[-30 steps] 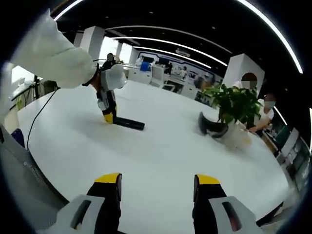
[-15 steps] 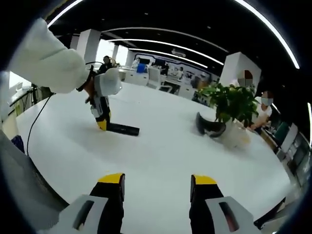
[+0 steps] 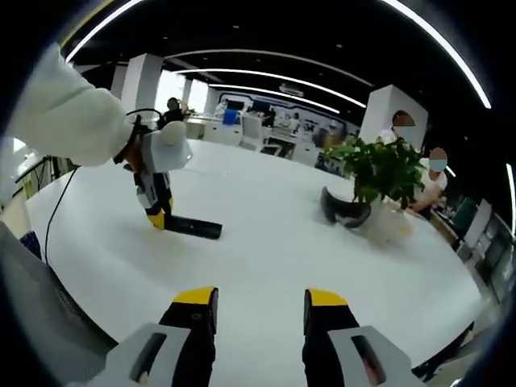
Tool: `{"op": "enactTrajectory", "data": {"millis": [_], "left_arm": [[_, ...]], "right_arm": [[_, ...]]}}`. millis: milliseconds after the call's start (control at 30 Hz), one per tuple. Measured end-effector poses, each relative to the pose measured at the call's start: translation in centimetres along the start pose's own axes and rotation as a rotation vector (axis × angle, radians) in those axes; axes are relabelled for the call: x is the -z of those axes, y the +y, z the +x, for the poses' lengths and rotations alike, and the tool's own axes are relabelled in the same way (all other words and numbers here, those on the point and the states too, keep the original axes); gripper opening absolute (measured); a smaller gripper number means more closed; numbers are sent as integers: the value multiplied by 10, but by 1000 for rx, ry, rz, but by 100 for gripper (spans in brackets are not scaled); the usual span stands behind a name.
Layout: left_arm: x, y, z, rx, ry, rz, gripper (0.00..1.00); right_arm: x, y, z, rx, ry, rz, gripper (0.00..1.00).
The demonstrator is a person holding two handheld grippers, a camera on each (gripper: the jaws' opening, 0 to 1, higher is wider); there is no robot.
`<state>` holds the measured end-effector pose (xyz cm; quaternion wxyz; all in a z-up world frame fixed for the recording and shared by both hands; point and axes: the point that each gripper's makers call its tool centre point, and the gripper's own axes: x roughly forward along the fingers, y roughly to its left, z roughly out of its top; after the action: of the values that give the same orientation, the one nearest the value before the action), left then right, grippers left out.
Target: Press the specified remote control buttons in sequence, fully releasing each button before pressing the next.
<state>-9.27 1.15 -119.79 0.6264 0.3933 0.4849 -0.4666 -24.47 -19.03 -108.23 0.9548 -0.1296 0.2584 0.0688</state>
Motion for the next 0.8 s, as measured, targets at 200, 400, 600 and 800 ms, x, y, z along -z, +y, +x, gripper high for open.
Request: {"op": "enactTrajectory", "data": {"millis": [200, 400, 600, 800], "left_arm": [[4, -14, -1, -1, 4, -2, 23], [5, -21, -2, -3, 29, -8, 24], [8, -35, -3, 6, 81, 19, 24], [13, -47, -5, 5, 125, 50, 24]], "right_arm": [[0, -3, -2, 14, -3, 22, 31], [1, 4, -2, -20, 9, 3, 25], [3, 6, -2, -45, 24, 27, 13], [2, 10, -1, -67, 28, 21, 10]]}}
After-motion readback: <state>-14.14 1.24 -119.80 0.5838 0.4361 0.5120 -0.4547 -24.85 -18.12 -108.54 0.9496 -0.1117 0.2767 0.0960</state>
